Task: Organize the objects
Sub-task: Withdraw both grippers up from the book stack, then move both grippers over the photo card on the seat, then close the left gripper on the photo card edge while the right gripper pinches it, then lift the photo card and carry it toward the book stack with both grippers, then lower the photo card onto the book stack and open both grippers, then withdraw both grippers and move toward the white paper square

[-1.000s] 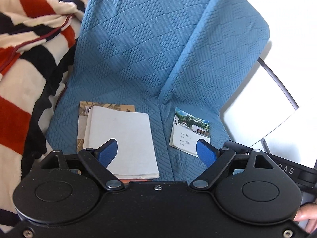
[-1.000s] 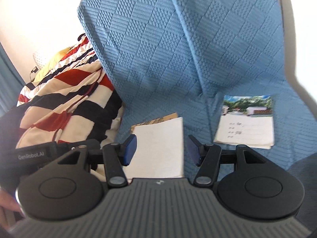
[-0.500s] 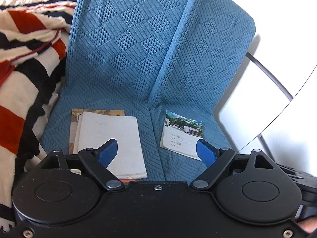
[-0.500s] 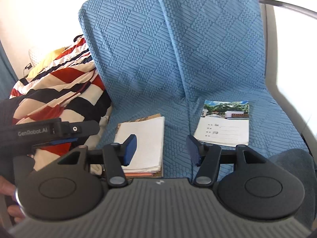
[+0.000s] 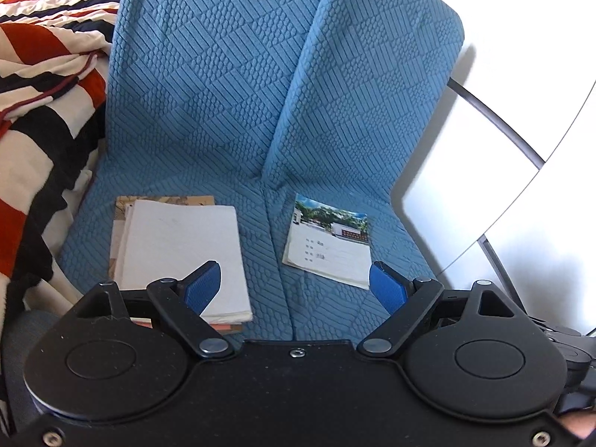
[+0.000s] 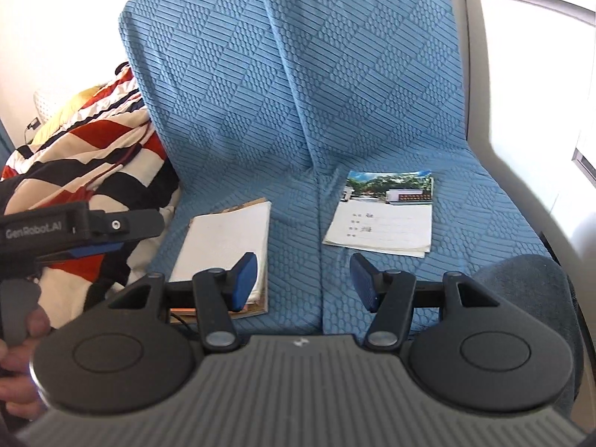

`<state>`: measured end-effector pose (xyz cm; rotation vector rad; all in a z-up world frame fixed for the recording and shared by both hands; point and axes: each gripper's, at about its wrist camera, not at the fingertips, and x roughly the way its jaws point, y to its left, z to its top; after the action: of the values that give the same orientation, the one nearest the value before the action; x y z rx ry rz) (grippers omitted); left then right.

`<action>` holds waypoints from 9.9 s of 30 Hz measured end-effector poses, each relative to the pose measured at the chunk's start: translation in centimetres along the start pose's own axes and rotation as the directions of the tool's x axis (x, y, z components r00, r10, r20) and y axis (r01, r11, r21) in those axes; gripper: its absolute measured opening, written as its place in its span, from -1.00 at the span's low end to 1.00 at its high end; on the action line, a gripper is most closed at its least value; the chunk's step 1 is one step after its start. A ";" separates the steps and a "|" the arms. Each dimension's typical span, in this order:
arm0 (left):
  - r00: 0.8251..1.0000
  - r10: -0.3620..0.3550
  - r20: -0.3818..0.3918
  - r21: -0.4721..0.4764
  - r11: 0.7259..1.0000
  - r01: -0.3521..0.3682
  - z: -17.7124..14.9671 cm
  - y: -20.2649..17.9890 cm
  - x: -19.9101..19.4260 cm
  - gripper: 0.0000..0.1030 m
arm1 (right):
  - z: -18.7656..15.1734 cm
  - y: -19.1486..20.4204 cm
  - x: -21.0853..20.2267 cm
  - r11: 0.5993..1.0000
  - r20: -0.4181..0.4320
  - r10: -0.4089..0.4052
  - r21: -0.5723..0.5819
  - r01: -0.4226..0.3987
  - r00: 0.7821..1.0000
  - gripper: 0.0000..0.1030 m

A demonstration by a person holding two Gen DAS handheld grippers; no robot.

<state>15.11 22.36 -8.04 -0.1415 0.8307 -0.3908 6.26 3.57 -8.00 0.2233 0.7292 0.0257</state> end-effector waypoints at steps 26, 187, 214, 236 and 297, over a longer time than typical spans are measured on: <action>0.998 -0.063 0.015 0.011 0.998 0.063 -1.7 -3.5 7.7 0.98 | -1.2 -7.6 3.0 0.995 0.058 -0.082 0.069 0.078 0.995 0.73; 0.849 -0.487 -0.204 -0.591 0.753 0.290 0.6 7.8 29.2 -0.94 | -1.4 -18.3 22.1 0.593 0.083 0.150 0.790 -0.157 0.985 -0.79; 0.886 -0.446 -0.126 -0.470 0.813 0.342 6.5 7.6 14.3 -0.91 | 7.5 -9.4 12.2 0.813 0.052 0.223 0.540 -0.215 0.973 -0.81; 0.934 -0.341 -0.105 -0.499 0.830 0.247 6.1 17.1 7.7 -0.92 | 8.1 2.4 13.3 0.872 -0.014 0.327 0.390 -0.296 0.945 -0.81; 0.977 -0.078 -0.197 -0.308 0.951 0.014 4.1 16.0 6.2 -0.50 | 2.7 6.2 13.6 0.971 -0.266 0.220 0.153 -0.184 0.939 -0.42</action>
<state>26.46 34.48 -13.93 -0.4146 1.0939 -0.3217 18.55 10.51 -13.71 0.4214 0.9904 0.2120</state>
